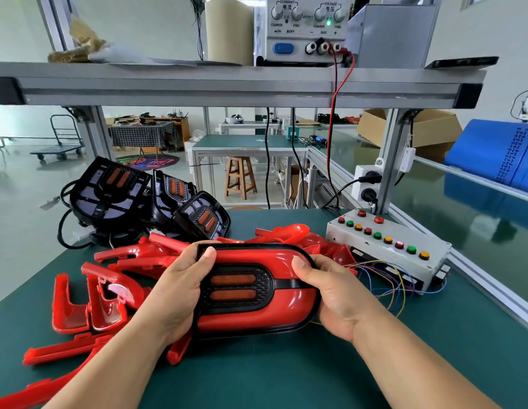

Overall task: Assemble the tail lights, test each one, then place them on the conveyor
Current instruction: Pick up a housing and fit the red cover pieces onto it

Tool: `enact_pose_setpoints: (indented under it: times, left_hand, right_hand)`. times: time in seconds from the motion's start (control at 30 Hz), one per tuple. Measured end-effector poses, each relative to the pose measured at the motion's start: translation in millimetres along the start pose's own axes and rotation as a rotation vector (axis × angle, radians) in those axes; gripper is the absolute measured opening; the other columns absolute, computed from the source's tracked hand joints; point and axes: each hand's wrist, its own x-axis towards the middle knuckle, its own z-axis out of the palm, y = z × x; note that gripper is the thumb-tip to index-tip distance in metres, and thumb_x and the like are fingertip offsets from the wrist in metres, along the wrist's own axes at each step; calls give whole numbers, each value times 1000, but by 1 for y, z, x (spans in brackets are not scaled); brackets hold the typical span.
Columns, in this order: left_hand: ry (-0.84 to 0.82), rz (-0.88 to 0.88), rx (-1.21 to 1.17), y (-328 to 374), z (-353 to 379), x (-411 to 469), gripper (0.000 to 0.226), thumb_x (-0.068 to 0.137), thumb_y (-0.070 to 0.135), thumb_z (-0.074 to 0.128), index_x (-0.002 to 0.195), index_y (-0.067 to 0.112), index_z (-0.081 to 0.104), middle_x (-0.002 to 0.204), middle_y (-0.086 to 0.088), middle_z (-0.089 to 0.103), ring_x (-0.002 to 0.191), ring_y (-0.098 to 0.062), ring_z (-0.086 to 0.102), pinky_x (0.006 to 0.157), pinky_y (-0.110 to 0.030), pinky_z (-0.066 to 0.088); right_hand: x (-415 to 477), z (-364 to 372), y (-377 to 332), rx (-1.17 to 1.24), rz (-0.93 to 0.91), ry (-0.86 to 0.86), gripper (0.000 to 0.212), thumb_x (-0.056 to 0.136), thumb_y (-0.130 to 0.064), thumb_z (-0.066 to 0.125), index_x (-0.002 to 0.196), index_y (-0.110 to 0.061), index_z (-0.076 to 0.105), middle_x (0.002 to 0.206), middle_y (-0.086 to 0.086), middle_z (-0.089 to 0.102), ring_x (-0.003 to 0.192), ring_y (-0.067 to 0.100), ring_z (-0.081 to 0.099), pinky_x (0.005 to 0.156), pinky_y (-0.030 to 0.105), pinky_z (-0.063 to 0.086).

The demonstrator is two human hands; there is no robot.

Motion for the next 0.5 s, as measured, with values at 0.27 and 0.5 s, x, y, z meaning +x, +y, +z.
enact_pose_setpoints:
  times: [0.27,0.5]
  left_hand:
    - [39,30,15,1,4,3,28,103,22,40,119,5,55,102,-32,68,88,-50,68,65,-56,57]
    - [121,53,55,-6,4,10,26,103,20,42,115,2,57,96,-30,70,83,-44,70,62,-51,58]
  right_hand:
    - [3,-3,1,7,15,-6,46,64,-24,75,105,-11,61,88,12,74,73,28,70,72,47,57]
    - [7,2,10,41,-43,67,34,70,-22,73,96,-4,62,84,14,74,71,25,70,64,34,57]
